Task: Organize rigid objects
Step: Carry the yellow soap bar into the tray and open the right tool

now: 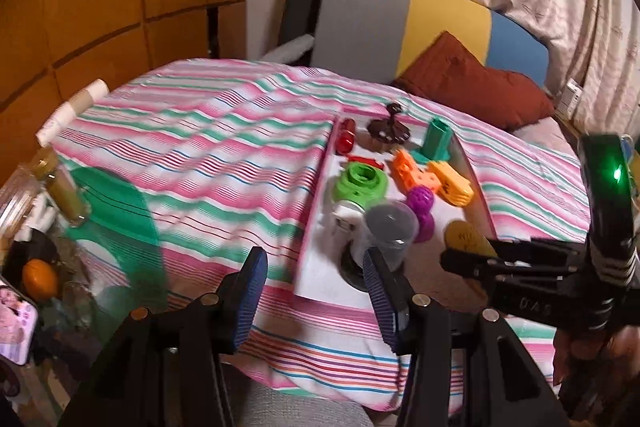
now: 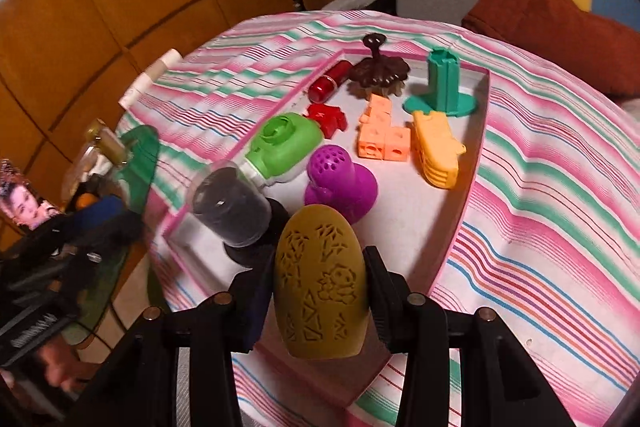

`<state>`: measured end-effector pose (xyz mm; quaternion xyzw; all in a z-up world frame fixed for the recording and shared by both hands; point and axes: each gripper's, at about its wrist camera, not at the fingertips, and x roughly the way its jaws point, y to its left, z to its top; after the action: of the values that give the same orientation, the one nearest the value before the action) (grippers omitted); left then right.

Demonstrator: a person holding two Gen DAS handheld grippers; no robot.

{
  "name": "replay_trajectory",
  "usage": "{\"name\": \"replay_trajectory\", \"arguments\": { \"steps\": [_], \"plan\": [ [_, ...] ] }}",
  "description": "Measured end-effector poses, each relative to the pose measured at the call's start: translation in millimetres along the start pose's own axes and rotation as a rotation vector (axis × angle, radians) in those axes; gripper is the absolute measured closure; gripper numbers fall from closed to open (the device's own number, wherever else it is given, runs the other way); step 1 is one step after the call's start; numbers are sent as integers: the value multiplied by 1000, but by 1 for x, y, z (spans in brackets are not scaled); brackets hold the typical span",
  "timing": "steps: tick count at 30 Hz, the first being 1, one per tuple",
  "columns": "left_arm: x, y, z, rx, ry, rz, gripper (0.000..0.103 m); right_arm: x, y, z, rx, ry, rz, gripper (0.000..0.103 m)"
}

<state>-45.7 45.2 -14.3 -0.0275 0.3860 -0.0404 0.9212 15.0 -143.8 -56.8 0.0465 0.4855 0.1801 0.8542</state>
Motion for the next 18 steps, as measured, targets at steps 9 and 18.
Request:
{"name": "replay_trajectory", "arguments": {
  "steps": [9,18],
  "plan": [
    [-12,-6,5,80,-47,186,52,-10,4,-5,-13,-35,-97,58],
    [-15,-11,11,57,-32,179,52,-28,13,-11,-17,-45,-151,45]
  ]
}}
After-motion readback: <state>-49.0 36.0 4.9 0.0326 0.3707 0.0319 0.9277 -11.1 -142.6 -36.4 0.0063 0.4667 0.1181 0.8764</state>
